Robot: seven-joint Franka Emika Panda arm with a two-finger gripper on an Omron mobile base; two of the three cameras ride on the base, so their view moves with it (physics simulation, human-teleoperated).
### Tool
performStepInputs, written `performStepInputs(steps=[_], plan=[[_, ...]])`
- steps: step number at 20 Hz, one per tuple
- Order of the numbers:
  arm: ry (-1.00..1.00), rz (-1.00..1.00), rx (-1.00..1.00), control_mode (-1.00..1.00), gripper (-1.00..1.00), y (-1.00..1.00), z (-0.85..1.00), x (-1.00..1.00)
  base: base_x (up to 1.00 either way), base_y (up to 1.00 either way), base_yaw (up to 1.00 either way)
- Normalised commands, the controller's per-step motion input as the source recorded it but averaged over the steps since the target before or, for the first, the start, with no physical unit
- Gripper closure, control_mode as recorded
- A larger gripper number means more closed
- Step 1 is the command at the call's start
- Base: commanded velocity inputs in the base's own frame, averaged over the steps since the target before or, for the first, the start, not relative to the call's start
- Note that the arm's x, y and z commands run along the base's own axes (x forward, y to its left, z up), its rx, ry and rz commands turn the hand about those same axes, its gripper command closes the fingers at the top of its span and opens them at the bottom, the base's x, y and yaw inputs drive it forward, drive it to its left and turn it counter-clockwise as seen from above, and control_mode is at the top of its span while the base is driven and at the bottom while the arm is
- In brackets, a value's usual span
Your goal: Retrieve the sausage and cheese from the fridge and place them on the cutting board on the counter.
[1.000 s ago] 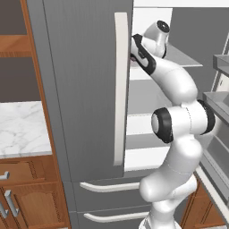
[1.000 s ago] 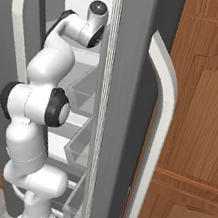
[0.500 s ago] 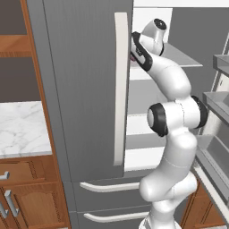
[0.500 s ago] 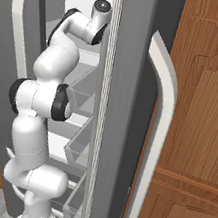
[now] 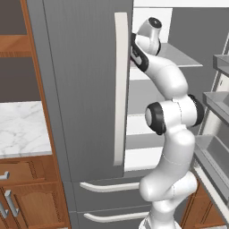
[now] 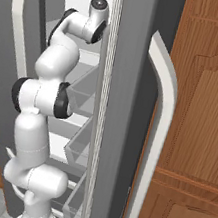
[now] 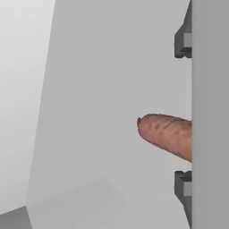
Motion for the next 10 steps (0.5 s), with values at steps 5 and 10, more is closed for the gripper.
performStepInputs(steps=[5,10], plan=[[0.00,0.00,-0.06,-1.00,-1.00,0.02,-0.26,0.02,0.00,0.00,0.00],[0.00,0.00,-0.03,-1.00,1.00,-0.03,-0.37,-0.07,0.00,0.00,0.00]])
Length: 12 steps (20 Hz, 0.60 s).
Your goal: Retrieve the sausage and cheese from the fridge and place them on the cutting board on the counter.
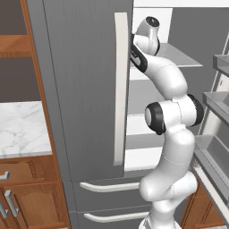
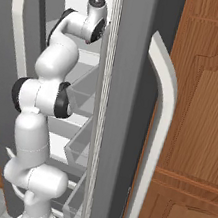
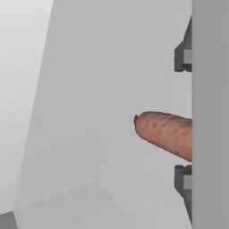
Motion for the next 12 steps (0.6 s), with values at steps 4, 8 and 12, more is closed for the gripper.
performStepInputs(steps=[4,8,12], plan=[[0.00,0.00,0.00,-1.00,1.00,-0.11,-0.33,-0.15,0.00,0.00,0.00],[0.00,0.00,0.00,-1.00,1.00,-0.10,-0.35,-0.28,0.00,0.00,0.00],[0.00,0.00,0.00,-1.00,1.00,-0.11,-0.35,-0.58,0.00,0.00,0.00]])
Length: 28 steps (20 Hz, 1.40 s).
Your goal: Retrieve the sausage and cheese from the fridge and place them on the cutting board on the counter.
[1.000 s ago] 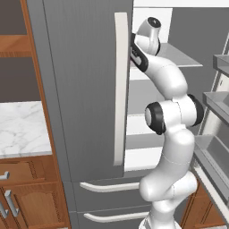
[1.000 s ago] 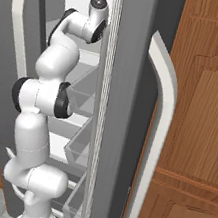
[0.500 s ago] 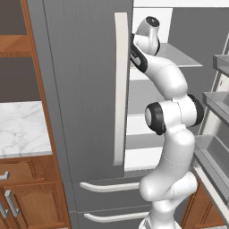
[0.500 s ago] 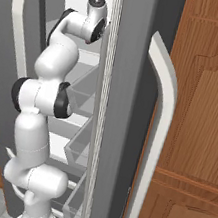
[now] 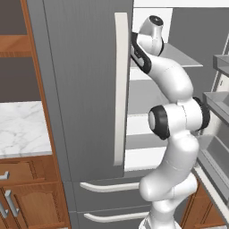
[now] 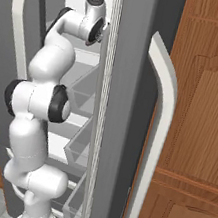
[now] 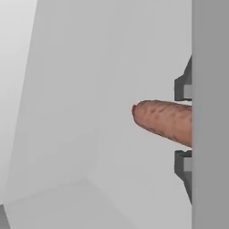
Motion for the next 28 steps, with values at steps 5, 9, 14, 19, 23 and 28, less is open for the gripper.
performStepInputs(steps=[5,9,14,19,23,28], plan=[[-0.07,-0.01,0.00,-1.00,1.00,-0.05,-0.32,-0.90,0.00,0.00,0.00],[-0.16,-0.01,0.00,-1.00,1.00,0.01,-0.17,-0.94,0.00,0.00,0.00],[-0.09,-0.08,0.01,-1.00,1.00,0.04,-0.04,-0.94,0.00,0.00,0.00],[0.00,-0.09,0.08,-1.00,1.00,0.00,0.09,-0.94,0.00,0.00,0.00],[0.10,-0.06,0.04,-1.00,1.00,0.00,0.12,-0.90,0.00,0.00,0.00],[0.12,-0.06,0.04,-1.00,1.00,0.08,0.05,-0.90,0.00,0.00,0.00]])
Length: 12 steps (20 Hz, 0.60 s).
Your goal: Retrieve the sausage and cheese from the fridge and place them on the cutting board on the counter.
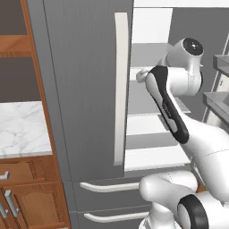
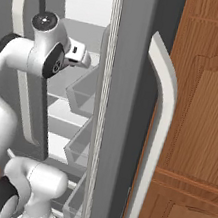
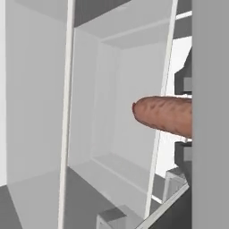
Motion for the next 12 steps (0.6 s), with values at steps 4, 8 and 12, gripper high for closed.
performStepInputs(steps=[4,8,12], plan=[[0.05,-0.07,0.00,-1.00,1.00,0.27,-0.46,-0.55,0.00,0.00,0.00],[0.04,-0.05,0.00,-1.00,1.00,0.27,-0.69,-0.28,0.00,0.00,0.00],[0.00,-0.02,0.04,-1.00,1.00,0.10,-0.23,-0.17,0.00,0.00,0.00]])
